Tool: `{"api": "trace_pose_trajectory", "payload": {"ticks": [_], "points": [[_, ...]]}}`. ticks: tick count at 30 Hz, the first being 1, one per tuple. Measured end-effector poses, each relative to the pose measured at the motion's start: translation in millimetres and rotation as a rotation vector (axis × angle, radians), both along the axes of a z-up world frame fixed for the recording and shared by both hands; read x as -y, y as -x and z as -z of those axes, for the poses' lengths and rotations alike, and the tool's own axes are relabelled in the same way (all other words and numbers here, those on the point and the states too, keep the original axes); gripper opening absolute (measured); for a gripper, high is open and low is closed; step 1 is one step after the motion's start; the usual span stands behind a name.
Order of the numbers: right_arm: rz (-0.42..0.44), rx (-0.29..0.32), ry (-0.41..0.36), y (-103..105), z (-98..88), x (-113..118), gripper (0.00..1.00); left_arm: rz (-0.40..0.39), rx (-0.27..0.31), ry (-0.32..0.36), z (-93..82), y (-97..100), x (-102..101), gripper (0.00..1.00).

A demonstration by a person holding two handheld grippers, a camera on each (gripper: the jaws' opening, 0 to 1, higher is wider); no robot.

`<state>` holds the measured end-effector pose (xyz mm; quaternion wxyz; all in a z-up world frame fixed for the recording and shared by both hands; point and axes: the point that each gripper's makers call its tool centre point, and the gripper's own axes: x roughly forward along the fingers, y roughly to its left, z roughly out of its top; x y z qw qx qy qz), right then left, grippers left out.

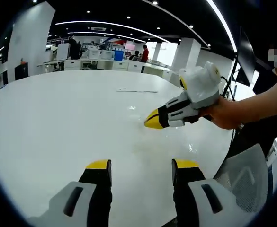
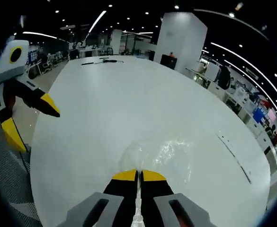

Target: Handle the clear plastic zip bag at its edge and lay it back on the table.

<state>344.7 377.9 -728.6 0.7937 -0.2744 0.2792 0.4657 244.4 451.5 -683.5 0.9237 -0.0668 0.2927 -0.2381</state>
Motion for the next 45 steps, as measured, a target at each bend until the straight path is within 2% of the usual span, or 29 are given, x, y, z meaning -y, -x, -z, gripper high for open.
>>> {"api": "trace_pose_trajectory", "payload": {"ticks": [5,7,9,19,32,41,45], "points": [[-0.055,0.037,0.028,17,-6.6,0,0.0,0.004,0.017,0.001,-8.1,-11.9,-1,0.49],[-0.055,0.035,0.022,19,-7.9,1,0.0,0.008,0.024,-0.001,-14.2,-15.5,2,0.49],[-0.057,0.039,0.019,18,-8.6,1,0.0,0.013,0.028,-0.003,-12.7,-19.2,3,0.49],[-0.124,0.061,0.036,43,-13.6,-2,0.0,0.005,0.04,0.005,-18.2,-38.8,2,0.48],[-0.169,0.074,0.039,60,-16.4,-9,0.0,-0.004,0.051,-0.004,-23.5,-66.0,-4,0.46],[-0.214,0.098,0.058,74,-19.8,-14,0.0,-0.004,0.038,-0.007,-22.3,-78.6,-2,0.44],[-0.235,0.106,0.065,87,-23.6,-16,0.0,-0.006,0.027,0.003,-22.5,-86.0,1,0.44]]}}
